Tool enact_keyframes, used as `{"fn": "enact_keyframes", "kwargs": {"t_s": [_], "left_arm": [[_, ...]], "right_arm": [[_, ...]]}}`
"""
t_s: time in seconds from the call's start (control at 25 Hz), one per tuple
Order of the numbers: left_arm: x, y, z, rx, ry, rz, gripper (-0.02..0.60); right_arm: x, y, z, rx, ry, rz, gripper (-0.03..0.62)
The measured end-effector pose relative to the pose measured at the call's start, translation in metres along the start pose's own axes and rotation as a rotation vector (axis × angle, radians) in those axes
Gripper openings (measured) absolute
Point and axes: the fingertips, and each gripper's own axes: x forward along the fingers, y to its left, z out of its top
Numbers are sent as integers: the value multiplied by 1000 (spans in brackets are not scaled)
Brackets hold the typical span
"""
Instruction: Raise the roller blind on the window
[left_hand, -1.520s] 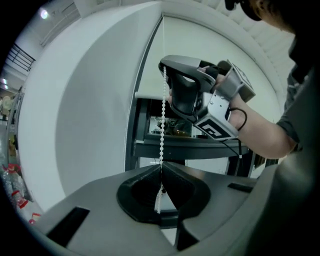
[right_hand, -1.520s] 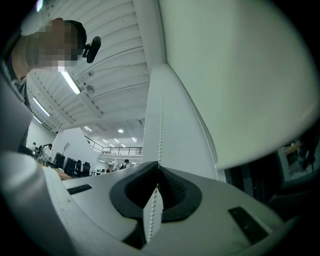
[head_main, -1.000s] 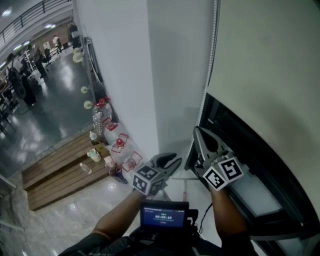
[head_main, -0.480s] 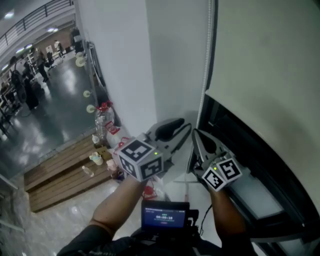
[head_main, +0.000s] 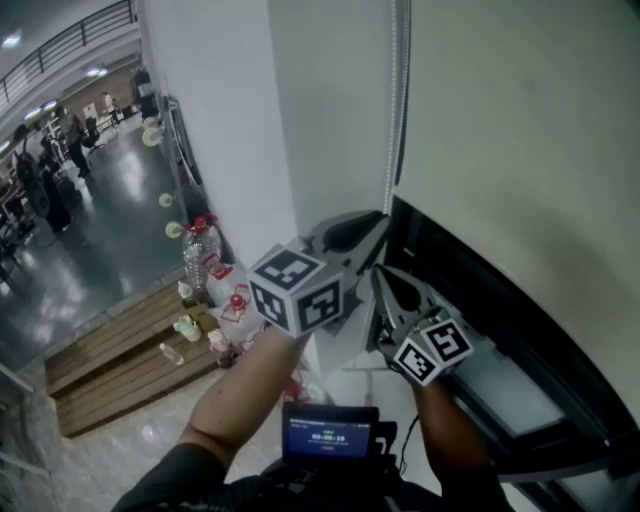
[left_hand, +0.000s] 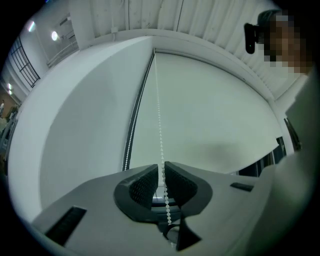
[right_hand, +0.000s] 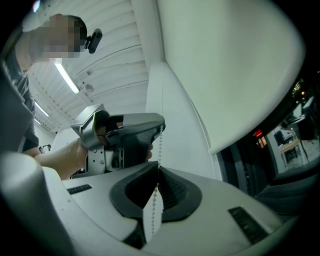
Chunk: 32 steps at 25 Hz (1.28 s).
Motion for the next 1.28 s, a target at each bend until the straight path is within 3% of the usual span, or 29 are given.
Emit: {"fn": "enact_keyframes", "kwargs": {"t_s": [0.28,0.56,1.28], "left_arm": [[0,-1,-1,5,-10,6,5],[0,0,-2,72,-19,43,5],[-13,8,-81,16,89,61,5]], "right_arm": [[2,4,-1,4,-3,6,7],[4,4,-5,19,-2,15,6],[-11,-2,-75,69,113,-30,6]]}}
